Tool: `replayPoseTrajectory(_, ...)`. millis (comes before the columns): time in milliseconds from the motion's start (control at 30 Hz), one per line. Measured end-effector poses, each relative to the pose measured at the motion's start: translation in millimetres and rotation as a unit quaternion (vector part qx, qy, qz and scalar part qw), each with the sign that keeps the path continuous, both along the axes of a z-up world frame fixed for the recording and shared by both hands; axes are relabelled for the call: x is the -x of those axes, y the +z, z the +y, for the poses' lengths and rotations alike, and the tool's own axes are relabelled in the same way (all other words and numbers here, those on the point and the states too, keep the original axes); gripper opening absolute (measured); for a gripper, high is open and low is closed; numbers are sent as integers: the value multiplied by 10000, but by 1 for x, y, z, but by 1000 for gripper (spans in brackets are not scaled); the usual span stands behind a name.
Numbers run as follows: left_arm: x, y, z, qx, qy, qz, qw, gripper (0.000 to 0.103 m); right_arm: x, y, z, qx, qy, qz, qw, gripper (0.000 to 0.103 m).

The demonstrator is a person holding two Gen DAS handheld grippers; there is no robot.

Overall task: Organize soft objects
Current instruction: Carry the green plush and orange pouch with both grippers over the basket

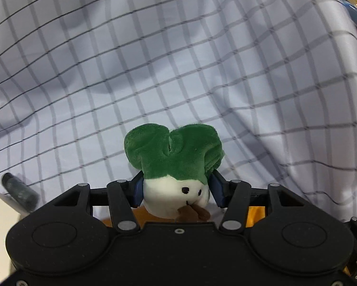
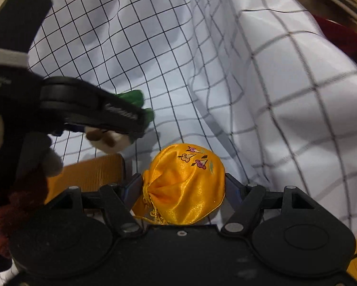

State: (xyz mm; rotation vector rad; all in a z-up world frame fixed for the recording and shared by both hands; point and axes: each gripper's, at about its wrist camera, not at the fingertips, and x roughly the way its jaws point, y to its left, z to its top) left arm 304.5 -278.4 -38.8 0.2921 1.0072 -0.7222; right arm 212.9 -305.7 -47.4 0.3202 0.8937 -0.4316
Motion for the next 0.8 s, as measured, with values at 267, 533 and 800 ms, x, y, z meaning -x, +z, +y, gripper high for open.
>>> replayPoseTrajectory(267, 46, 7, -1, -2, -491, 198, 9986, 52, 46, 16, 3, -100, 7, 26, 9999, 72)
replayPoseTrajectory(533, 99, 24, 33, -111, -705, 167, 9973, 52, 90, 36, 25, -257, 313, -21, 9992, 72)
replayPoseTrajectory(800, 141, 54, 90, 84, -290, 85, 9995, 52, 137, 54, 57, -418, 657, -131, 9969, 72)
